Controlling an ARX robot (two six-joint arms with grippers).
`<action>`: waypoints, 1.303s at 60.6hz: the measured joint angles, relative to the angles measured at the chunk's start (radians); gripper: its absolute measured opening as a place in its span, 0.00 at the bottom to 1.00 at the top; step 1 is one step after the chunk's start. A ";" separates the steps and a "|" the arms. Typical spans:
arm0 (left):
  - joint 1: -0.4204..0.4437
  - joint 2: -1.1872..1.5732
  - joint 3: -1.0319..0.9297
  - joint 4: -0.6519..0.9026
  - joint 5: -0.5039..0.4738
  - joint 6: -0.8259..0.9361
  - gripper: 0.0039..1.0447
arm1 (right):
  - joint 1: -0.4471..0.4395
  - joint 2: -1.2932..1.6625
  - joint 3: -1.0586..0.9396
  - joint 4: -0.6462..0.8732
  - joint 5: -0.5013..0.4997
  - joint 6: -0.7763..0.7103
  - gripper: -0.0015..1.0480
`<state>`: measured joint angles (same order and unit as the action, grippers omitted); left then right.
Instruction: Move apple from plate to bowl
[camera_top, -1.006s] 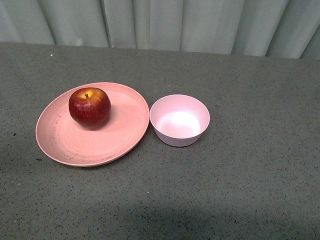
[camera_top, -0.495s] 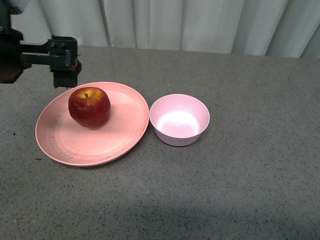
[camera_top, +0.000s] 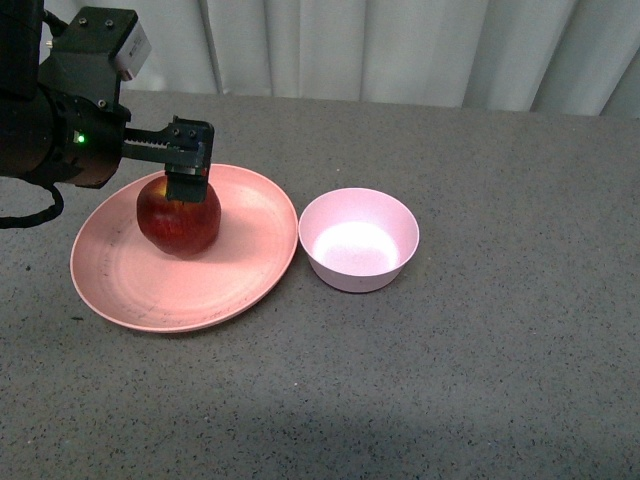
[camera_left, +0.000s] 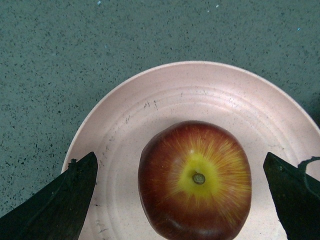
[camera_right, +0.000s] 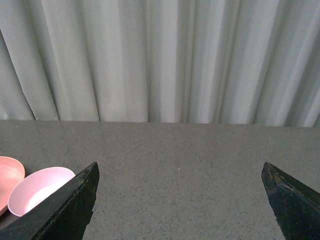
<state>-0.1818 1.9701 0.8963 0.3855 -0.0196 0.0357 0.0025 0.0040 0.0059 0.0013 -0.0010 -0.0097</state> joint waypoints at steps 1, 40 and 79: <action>0.000 0.002 0.000 0.000 0.000 0.001 0.94 | 0.000 0.000 0.000 0.000 0.000 0.000 0.91; -0.004 0.068 0.008 -0.013 0.027 0.001 0.67 | 0.000 0.000 0.000 0.000 0.000 0.000 0.91; -0.305 0.016 0.114 0.019 0.031 -0.068 0.63 | 0.000 0.000 0.000 0.000 0.000 0.000 0.91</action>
<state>-0.4866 1.9862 1.0103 0.4042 0.0109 -0.0326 0.0025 0.0040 0.0059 0.0013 -0.0010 -0.0097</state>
